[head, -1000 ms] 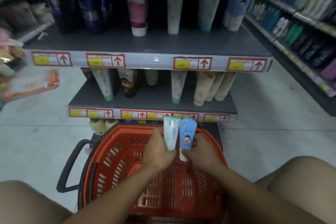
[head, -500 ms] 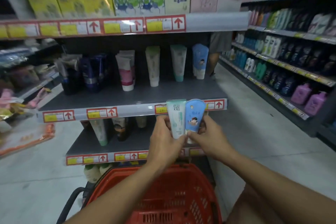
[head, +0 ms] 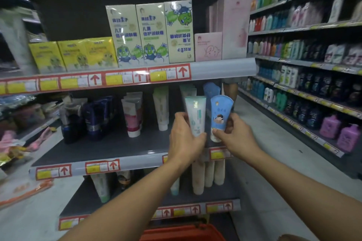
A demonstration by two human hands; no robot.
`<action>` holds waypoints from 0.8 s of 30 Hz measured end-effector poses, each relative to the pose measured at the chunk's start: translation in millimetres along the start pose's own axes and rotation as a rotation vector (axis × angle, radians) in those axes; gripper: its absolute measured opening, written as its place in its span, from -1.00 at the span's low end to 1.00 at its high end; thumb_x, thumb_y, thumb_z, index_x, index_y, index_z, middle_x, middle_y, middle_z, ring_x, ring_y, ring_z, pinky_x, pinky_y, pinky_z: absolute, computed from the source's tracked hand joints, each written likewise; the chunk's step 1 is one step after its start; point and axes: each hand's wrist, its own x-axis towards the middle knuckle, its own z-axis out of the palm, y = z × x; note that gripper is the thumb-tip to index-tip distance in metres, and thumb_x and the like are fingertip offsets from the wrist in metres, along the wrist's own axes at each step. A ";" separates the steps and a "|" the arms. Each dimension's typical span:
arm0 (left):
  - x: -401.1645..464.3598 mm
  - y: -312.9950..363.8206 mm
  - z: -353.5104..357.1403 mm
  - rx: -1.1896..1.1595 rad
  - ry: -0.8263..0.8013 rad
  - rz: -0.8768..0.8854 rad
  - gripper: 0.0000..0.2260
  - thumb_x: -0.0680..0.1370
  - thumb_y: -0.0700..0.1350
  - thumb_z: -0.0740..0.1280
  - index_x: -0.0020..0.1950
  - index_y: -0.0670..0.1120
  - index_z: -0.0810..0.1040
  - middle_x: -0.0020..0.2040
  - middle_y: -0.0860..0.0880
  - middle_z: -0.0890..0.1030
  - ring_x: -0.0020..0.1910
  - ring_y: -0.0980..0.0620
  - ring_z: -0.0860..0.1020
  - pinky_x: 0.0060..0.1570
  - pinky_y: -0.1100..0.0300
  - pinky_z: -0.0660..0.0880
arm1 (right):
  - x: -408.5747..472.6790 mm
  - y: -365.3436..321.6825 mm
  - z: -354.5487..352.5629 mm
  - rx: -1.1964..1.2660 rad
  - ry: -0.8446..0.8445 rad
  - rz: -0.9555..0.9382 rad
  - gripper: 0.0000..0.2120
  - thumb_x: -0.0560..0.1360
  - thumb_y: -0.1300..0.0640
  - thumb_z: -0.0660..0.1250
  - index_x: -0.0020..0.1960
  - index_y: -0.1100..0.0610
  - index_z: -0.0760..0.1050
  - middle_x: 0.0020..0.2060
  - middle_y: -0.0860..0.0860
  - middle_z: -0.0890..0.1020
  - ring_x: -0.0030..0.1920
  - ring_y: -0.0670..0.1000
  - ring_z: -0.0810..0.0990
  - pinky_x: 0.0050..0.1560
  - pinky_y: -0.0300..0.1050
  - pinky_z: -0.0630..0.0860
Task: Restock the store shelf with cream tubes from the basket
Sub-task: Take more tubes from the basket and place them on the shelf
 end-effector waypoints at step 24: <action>97.9 -56.9 54.7 0.102 -0.080 -0.241 -0.37 0.40 -0.03 0.64 0.41 0.01 0.48 0.33 -0.02 0.62 0.31 -0.09 0.60 0.29 -0.07 0.59 | 106.2 53.4 52.6 -0.352 -0.073 0.081 -0.45 0.29 -0.10 0.61 0.20 0.07 0.57 0.03 0.06 0.71 0.01 0.11 0.69 -0.01 0.03 0.66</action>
